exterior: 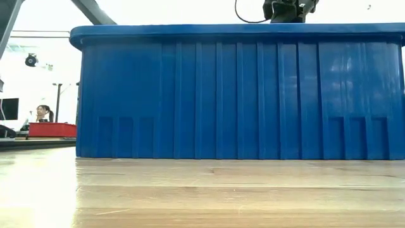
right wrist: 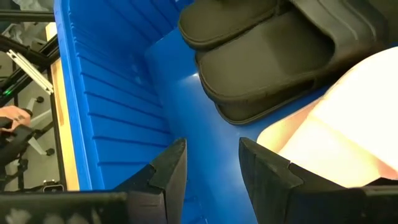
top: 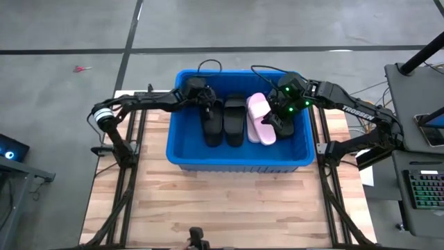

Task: Pick and place slides into bin
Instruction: Put the black slide into the blue bin, then return to Home Position

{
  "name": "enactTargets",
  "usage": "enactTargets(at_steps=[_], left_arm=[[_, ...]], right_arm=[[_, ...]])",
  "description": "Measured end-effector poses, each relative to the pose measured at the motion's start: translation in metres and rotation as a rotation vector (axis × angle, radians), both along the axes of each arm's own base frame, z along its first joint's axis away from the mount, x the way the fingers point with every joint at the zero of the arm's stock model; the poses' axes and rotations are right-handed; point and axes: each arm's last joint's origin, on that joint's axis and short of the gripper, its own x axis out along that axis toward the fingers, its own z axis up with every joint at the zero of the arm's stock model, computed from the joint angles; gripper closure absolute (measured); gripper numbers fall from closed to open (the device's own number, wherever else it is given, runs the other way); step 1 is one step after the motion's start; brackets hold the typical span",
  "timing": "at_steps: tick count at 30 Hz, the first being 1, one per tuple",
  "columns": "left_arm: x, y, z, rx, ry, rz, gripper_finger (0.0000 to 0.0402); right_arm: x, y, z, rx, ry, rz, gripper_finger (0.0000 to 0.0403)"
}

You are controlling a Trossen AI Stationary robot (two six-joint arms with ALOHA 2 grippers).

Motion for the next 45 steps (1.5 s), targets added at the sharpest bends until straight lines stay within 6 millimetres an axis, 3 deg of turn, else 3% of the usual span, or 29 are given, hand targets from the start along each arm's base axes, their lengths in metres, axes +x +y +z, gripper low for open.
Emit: enactTargets(at_steps=[5,15,18,28,33,36,41,45], left_arm=[[0.000,0.000,-0.001,-0.014,0.002,-0.005,0.0308],[-0.002,-0.001,0.005,-0.022,0.001,-0.010,0.0060],[-0.006,-0.006,0.012,-0.067,0.017,0.002,0.0012],[-0.028,-0.035,0.070,-0.092,-0.005,-0.006,0.0047],[-0.043,-0.058,0.113,-0.218,-0.200,0.060,0.0048],[-0.051,-0.073,0.132,-0.202,-0.282,0.032,0.0048],[-0.054,-0.086,0.141,-0.201,-0.317,0.012,0.0048],[-0.051,-0.097,0.153,-0.392,-0.453,0.054,0.0048]], right_arm=[[0.000,0.000,0.000,0.002,0.000,-0.002,0.0266],[0.000,0.000,0.002,-0.007,-0.006,0.008,0.0266],[0.000,0.000,0.002,-0.007,-0.006,0.008,0.0266],[0.000,0.000,0.002,-0.027,-0.008,0.029,0.0266],[0.000,0.000,0.002,-0.027,-0.008,0.029,0.0266],[0.000,0.000,0.002,-0.033,-0.008,0.035,0.0266],[0.000,0.000,0.002,-0.069,-0.011,0.073,0.0266],[0.000,0.000,0.002,-0.077,-0.011,0.083,0.0266]])
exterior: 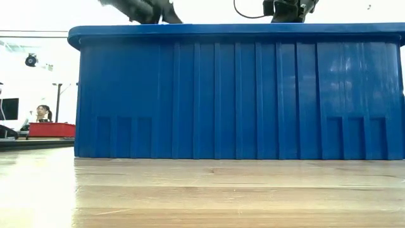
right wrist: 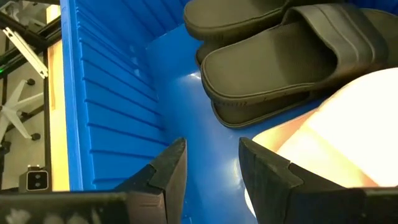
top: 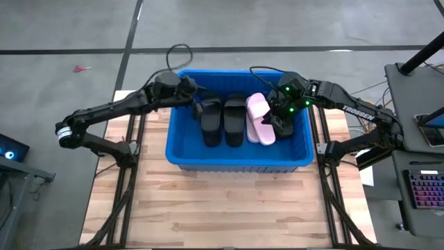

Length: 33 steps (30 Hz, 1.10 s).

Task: Pick and place slides into bin
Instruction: Return to Home Position

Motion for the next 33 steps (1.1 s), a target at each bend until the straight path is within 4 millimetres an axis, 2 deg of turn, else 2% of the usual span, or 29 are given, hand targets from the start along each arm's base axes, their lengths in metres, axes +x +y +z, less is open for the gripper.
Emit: enactTargets(at_steps=[2,4,7,11,14,15,20,24,27,30,33], left_arm=[[0.004,-0.010,0.008,-0.088,-0.096,-0.070,0.0054],[0.010,-0.025,0.015,-0.098,-0.169,-0.152,0.0073],[0.016,-0.052,0.028,-0.036,-0.246,-0.251,0.0131],[0.013,-0.083,0.035,0.081,-0.247,-0.280,0.0251],[0.011,-0.098,0.035,0.168,-0.217,-0.335,0.0356],[0.009,-0.101,0.036,0.182,-0.212,-0.353,0.0378],[-0.027,-0.103,0.045,0.222,-0.148,-0.355,0.0394],[-0.062,-0.104,0.039,0.260,-0.129,-0.363,0.0400],[-0.091,-0.105,0.022,0.273,-0.152,-0.355,0.0401],[-0.117,-0.106,-0.005,0.278,-0.162,-0.322,0.0401],[-0.132,-0.106,-0.031,0.323,-0.225,-0.309,0.0401]], right_arm=[[0.000,0.000,0.000,-0.001,0.000,0.001,0.0266],[0.000,0.000,0.000,-0.015,-0.003,0.015,0.0266],[0.000,0.000,0.004,-0.055,-0.033,0.041,0.0266],[-0.001,0.000,0.013,-0.092,-0.114,0.037,0.0266],[0.000,0.000,0.022,-0.113,-0.201,0.015,0.0266],[0.001,0.000,0.026,-0.123,-0.237,0.011,0.0266],[0.007,0.008,0.057,-0.246,-0.526,0.044,0.0266],[0.009,0.024,0.085,-0.382,-0.782,0.089,0.0271],[0.005,0.033,0.098,-0.436,-0.873,0.044,0.0280],[0.001,0.041,0.103,-0.455,-0.898,0.024,0.0291],[0.000,0.049,0.104,-0.455,-0.905,0.045,0.0302]])
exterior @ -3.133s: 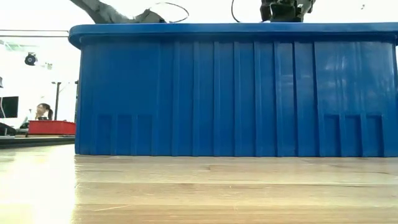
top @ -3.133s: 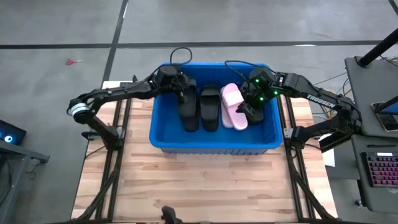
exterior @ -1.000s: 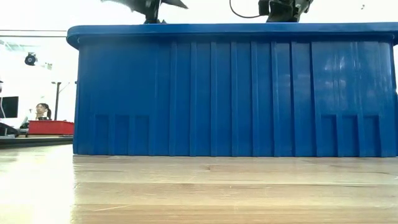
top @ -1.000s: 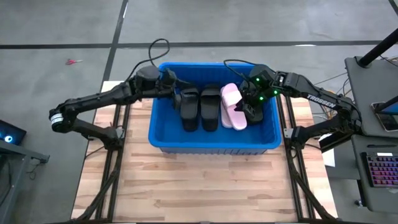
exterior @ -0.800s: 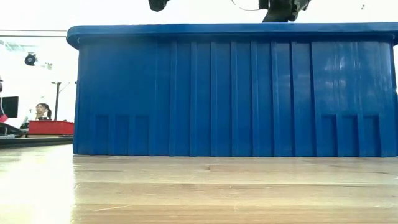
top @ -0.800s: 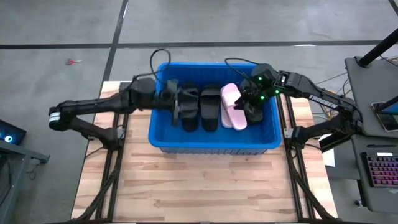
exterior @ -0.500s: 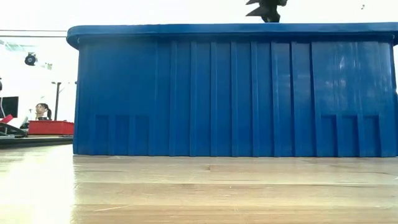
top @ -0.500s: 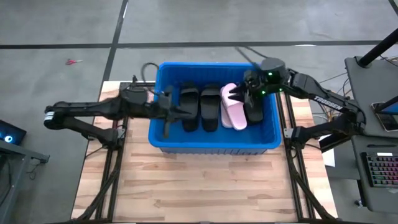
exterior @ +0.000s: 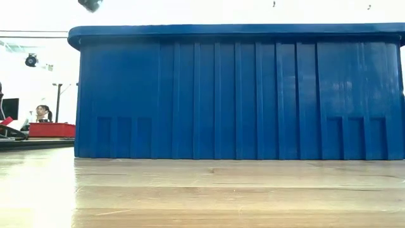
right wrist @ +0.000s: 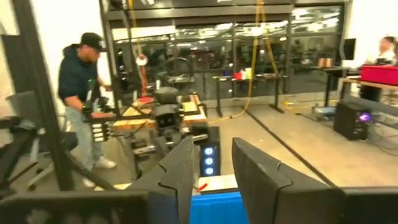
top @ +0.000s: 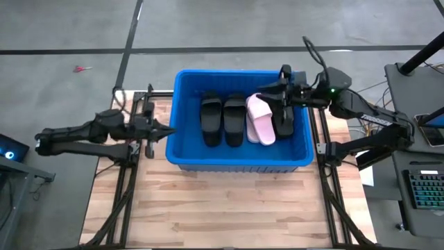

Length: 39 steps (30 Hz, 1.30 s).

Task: Pick and place slides into bin
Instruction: Return to Home Position

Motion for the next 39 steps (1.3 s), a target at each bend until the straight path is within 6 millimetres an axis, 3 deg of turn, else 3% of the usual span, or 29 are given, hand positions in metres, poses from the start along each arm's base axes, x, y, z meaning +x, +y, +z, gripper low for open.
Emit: enactTargets(at_steps=[7,12,17,23,27,34,39], left_arm=[[-0.021,-0.001,-0.053,0.051,-0.151,0.001,0.0401],[-0.036,-0.002,-0.065,0.060,-0.243,0.004,0.0402],[-0.048,-0.002,-0.064,0.061,-0.279,0.004,0.0402],[-0.050,-0.002,-0.070,0.058,-0.236,0.004,0.0402],[-0.048,-0.002,-0.070,0.057,-0.223,0.005,0.0402],[-0.046,-0.001,-0.075,0.036,-0.171,0.030,0.0402],[-0.049,-0.001,-0.074,-0.026,-0.194,0.025,0.0401]], right_arm=[[0.004,0.013,-0.007,0.002,0.025,-0.031,0.0333],[0.013,0.031,-0.028,0.012,0.074,-0.020,0.0364],[0.022,0.052,-0.063,0.014,0.030,-0.019,0.0387],[0.022,0.059,-0.126,0.036,-0.112,-0.012,0.0394],[-0.003,0.054,-0.149,0.042,-0.100,-0.088,0.0394],[-0.084,0.051,-0.169,0.069,-0.191,-0.077,0.0394],[-0.113,0.048,-0.197,0.034,-0.255,-0.081,0.0394]])
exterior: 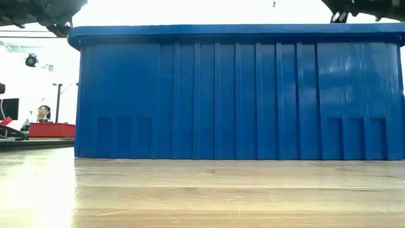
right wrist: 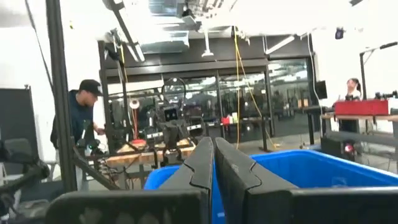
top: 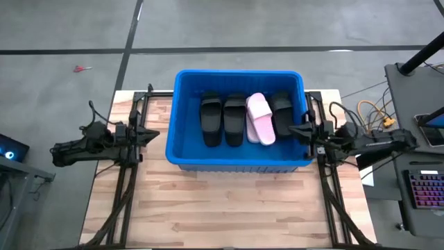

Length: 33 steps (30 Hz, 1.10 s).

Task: Pick and place slides into bin
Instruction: Return to Home Position

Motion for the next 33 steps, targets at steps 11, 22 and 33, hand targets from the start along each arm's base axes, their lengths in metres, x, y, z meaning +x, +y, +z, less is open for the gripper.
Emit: enactTargets(at_steps=[11,22,33], left_arm=[[0.007,-0.002,-0.022,-0.056,0.086,-0.094,0.0401],[0.025,-0.001,-0.064,-0.093,0.059,-0.098,0.0401],[0.029,-0.001,-0.077,-0.067,0.047,-0.100,0.0401]], right_arm=[[-0.021,-0.002,-0.059,0.053,-0.020,0.018,0.0394],[-0.020,-0.002,-0.059,0.100,-0.015,0.023,0.0394],[-0.019,-0.002,-0.061,-0.015,0.021,-0.026,0.0394]])
